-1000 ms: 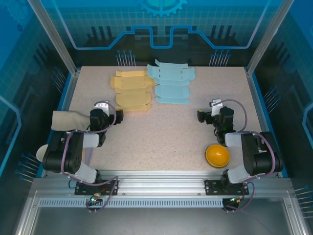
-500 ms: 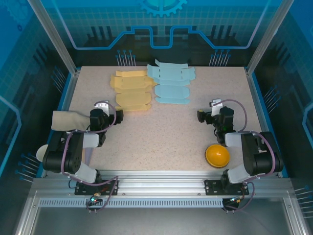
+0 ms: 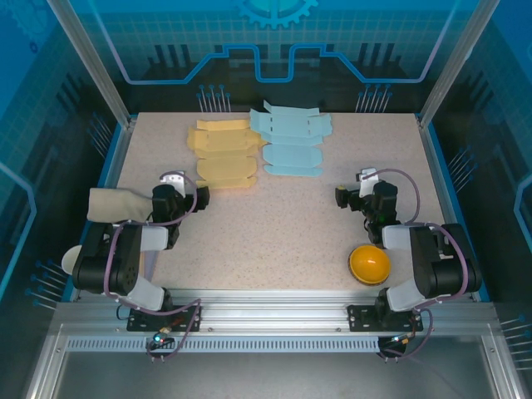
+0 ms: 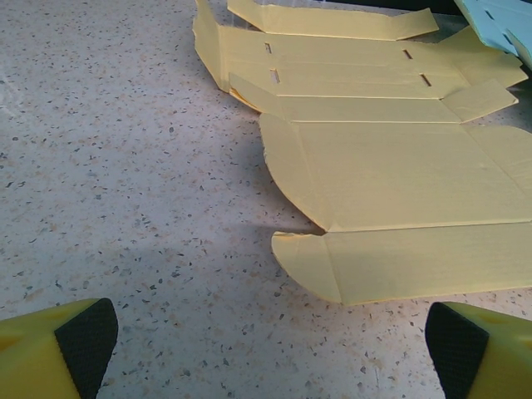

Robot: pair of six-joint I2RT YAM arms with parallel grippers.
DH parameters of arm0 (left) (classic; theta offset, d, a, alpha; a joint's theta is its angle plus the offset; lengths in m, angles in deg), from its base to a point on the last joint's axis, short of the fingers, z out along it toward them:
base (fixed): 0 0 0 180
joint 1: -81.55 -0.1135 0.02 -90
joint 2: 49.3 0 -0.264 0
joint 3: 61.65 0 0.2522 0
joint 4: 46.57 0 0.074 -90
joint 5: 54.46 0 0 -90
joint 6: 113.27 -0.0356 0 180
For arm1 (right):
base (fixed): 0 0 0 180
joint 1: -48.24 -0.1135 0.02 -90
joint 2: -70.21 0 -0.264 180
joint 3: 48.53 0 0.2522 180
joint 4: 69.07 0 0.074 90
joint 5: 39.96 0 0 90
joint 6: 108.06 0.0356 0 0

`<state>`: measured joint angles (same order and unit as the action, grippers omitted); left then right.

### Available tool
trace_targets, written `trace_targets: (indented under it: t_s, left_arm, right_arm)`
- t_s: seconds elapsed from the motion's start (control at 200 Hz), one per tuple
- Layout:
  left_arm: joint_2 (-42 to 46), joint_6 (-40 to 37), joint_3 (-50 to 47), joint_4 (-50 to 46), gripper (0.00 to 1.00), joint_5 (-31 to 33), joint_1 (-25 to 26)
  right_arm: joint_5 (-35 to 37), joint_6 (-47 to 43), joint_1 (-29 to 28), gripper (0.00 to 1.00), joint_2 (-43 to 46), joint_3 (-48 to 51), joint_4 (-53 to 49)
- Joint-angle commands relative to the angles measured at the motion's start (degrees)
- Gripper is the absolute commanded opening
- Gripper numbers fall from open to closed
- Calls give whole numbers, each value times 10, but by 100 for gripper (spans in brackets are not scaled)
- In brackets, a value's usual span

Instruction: Fold the paper box

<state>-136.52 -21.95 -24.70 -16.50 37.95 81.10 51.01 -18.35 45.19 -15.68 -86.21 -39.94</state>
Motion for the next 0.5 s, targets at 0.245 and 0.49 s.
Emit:
trace_targets:
  t_s: [0.245, 0.49]
  left_arm:
    - [79, 52, 109, -239, 99, 94, -3]
    - [204, 280, 194, -482, 99, 172, -3]
  right_arm:
    - [-20, -1, 12, 100, -2, -10, 0]
    - [162, 65, -52, 100, 46, -206, -375]
